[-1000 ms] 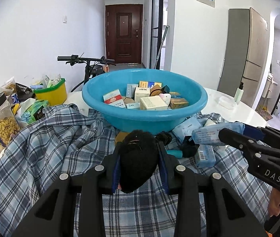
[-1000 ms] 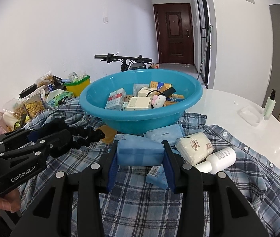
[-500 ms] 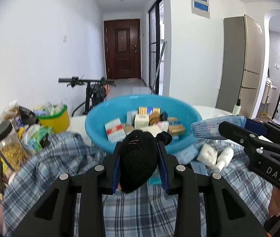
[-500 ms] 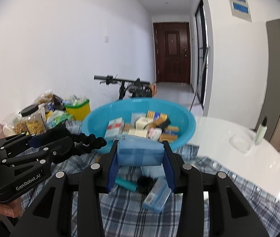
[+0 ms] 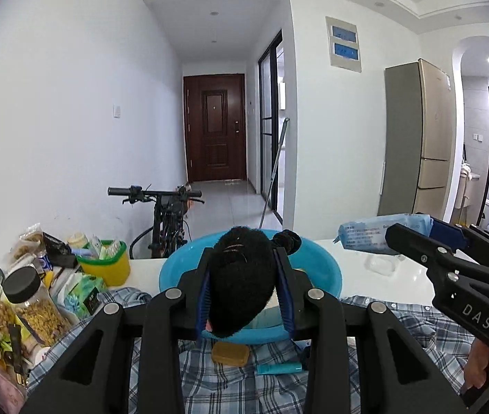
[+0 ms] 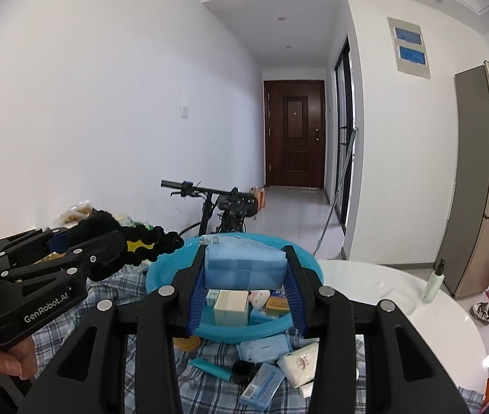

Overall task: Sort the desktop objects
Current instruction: 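Lift the black plush with left tool while right tool carries the blue packet over the basin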

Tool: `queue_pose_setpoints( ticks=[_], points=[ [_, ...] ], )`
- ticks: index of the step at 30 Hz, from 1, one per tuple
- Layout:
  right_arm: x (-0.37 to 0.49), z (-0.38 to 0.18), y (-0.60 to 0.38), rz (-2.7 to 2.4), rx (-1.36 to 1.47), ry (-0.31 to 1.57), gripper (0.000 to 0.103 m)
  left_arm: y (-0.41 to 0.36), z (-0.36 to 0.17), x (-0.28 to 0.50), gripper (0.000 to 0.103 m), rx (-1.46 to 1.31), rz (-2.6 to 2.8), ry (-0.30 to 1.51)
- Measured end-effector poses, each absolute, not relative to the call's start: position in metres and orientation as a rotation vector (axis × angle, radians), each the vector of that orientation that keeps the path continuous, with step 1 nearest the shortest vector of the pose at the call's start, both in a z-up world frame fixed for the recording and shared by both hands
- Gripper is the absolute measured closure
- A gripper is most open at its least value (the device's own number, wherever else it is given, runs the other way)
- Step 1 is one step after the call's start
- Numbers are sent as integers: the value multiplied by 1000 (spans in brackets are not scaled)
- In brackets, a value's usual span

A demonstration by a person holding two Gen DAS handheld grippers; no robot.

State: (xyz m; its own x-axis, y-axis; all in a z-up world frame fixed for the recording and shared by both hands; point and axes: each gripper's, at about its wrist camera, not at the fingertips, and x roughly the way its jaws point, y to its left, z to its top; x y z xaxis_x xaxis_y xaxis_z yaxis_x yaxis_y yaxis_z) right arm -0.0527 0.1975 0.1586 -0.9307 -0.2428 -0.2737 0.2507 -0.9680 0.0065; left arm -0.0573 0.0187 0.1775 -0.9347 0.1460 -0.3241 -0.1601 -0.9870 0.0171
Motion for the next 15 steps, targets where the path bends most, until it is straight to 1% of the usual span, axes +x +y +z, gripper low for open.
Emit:
queue_pose_setpoints(
  ticks=[15],
  points=[
    [-45,169,202,-2872,347,46,64,22,185,-42,68,-468,2954,70]
  ],
)
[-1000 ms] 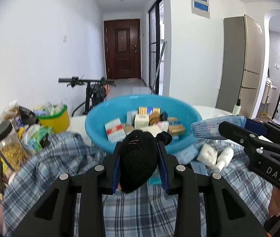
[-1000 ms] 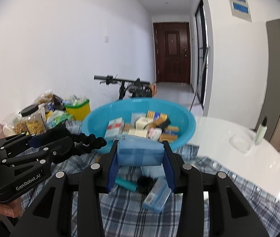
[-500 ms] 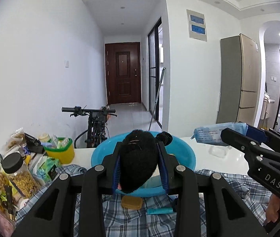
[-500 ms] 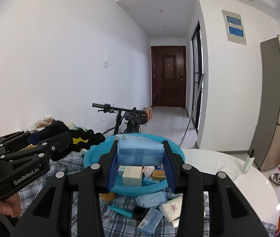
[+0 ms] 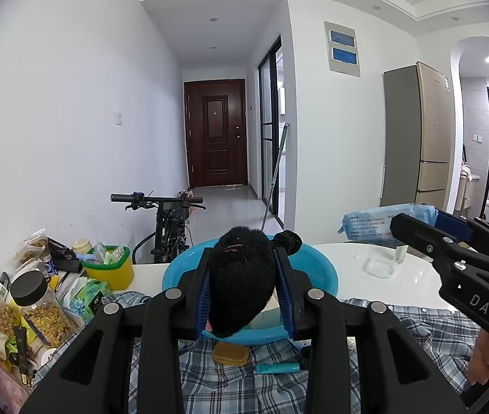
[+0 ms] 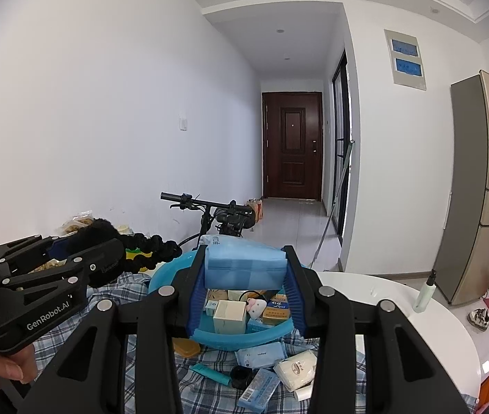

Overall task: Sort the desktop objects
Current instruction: 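Lift the black plush with left tool while right tool carries the blue packet over the basin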

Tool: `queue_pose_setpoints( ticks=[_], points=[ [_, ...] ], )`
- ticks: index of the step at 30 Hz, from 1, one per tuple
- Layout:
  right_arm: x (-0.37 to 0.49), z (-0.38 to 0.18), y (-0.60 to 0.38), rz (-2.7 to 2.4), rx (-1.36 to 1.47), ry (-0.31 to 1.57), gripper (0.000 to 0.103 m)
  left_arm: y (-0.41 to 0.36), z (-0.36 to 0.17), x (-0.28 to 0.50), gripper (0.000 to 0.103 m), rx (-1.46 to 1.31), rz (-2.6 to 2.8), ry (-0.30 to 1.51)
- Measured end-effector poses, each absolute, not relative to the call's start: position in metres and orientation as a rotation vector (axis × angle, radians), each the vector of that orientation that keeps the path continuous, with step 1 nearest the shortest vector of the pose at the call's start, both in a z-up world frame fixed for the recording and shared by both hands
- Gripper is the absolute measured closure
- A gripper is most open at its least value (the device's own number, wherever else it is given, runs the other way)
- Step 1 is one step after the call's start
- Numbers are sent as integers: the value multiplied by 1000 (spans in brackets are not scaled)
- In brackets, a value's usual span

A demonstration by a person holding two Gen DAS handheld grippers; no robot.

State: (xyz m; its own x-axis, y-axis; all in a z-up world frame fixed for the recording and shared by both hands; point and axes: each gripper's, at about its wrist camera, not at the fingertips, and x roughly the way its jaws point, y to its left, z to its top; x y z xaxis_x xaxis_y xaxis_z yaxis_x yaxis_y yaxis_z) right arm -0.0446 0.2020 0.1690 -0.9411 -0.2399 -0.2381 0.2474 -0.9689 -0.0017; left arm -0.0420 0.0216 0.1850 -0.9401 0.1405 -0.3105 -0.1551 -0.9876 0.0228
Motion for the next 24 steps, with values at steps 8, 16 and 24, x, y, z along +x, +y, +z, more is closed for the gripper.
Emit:
queue_pose_setpoints(
  ticks=[8,16,24],
  points=[
    [-50,169,202,-2876,361,41,64,17,184,-49,68,-480,2960,52],
    [-65,170,197,-2867,370,46,64,15,188,-66,68,-468,2965,41],
    [-96,168,200,-2884,389,35,64,11,186,-109,68,-504,2954,21]
  ],
)
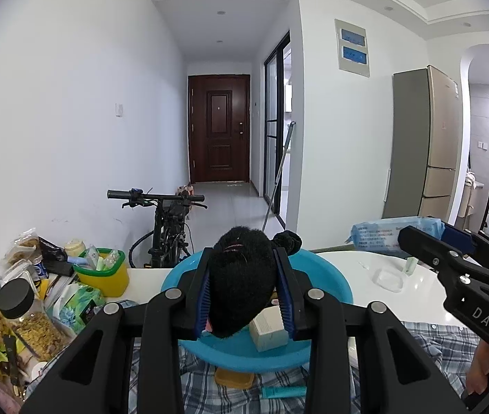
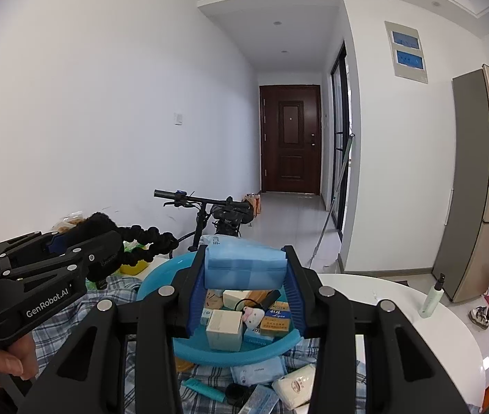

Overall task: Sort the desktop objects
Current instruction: 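Lift the black plush with left tool while right tool carries the blue packet over the basin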

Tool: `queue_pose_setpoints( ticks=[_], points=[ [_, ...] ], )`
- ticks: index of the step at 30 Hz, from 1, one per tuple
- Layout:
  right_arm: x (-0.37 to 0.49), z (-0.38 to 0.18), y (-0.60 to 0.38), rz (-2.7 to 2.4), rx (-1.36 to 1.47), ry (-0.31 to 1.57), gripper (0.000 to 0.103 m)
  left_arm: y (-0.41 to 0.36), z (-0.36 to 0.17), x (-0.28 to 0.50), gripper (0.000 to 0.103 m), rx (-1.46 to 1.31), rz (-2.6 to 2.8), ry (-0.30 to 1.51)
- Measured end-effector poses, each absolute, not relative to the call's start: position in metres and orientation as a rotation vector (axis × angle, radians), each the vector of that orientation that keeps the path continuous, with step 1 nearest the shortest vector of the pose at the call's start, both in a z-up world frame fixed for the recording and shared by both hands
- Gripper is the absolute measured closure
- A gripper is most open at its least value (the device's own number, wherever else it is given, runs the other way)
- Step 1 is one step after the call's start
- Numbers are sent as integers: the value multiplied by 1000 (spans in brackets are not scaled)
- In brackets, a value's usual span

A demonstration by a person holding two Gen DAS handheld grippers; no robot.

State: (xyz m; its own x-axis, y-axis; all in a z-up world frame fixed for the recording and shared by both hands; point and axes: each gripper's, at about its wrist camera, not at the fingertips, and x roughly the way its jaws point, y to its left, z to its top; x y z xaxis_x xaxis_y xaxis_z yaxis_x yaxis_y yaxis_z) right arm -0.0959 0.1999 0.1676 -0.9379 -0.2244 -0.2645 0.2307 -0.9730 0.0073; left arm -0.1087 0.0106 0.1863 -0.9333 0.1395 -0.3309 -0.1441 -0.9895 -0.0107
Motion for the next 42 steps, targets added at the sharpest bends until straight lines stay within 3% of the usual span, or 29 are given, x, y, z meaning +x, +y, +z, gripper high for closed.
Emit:
queue_pose_setpoints(
  ticks=[14,30,42],
  points=[
    [-170,171,188,-2876,386,66,64,1,176,-199,68,-567,2944,-4],
    [-246,170,180,-2902,340,27,64,1,193,-273,68,-442,2956,30],
    [-265,160,195,-2934,288,-108,64,-11,169,-302,68,-438,2984,-33]
  ],
)
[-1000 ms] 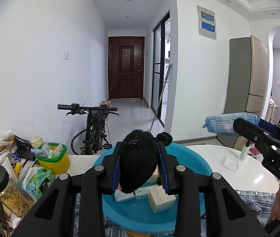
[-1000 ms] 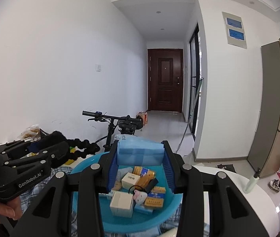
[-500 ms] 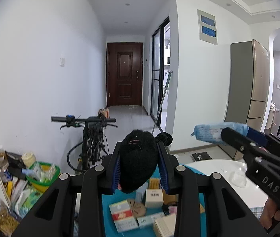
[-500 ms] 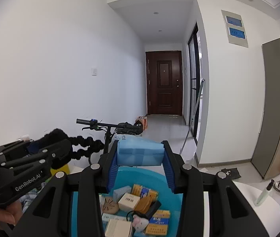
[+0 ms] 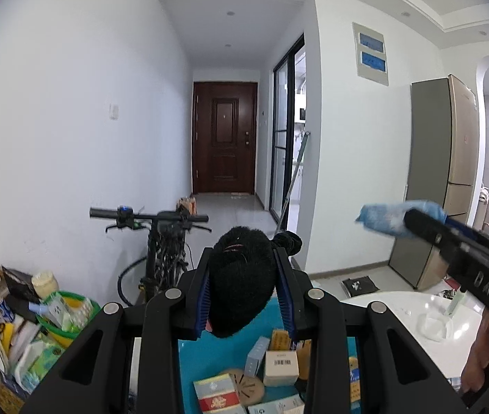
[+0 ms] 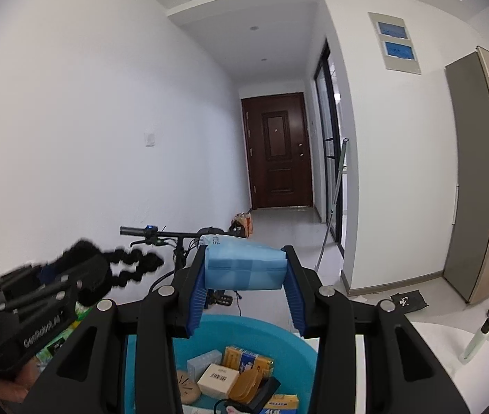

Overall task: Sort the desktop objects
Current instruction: 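Lift the black plush with left tool while right tool carries the blue packet over the basin, then lower both items into the turquoise basin and open both tools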

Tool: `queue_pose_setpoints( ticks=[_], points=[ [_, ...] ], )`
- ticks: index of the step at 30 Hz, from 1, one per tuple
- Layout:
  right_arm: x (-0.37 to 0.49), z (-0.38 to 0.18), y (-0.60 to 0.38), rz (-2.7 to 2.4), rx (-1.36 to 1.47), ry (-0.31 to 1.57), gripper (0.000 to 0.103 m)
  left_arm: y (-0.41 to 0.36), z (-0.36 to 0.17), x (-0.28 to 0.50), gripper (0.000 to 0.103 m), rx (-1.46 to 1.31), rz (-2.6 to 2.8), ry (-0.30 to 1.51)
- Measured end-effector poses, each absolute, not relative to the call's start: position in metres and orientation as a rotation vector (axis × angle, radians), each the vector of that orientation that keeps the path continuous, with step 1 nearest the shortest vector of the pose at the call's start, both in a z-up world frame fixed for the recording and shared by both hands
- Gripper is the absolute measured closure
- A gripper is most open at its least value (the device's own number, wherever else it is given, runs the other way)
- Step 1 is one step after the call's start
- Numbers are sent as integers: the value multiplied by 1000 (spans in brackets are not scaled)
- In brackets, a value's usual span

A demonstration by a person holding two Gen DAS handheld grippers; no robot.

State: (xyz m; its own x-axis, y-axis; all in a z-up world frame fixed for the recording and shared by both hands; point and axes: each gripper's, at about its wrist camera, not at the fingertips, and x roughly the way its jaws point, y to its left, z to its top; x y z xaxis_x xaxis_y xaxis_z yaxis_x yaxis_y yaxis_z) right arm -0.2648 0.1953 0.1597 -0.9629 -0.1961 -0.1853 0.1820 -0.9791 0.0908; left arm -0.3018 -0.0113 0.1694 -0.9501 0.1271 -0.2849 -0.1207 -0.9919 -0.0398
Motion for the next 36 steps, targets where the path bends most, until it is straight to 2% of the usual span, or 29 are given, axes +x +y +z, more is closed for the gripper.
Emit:
queue_pose_setpoints(
  ticks=[12,17,29,33,36],
  points=[
    [-274,156,189,-2926,307,-65,64,-22,149,-308,68,-486,2976,-99],
    [-280,154,189,-2926,351,-50,64,-17,143,-316,68,-562,2983,-59],
    [-334,115,186,-2784,812,-16,64,-8,97,-359,68,-1040,2908,-3],
    [-347,102,190,-2687,943,-62,64,-7,87,-365,68,-1109,2882,18],
    [-352,88,186,-2645,1035,4,64,-11,82,-369,68,-1144,2891,-12]
  ],
)
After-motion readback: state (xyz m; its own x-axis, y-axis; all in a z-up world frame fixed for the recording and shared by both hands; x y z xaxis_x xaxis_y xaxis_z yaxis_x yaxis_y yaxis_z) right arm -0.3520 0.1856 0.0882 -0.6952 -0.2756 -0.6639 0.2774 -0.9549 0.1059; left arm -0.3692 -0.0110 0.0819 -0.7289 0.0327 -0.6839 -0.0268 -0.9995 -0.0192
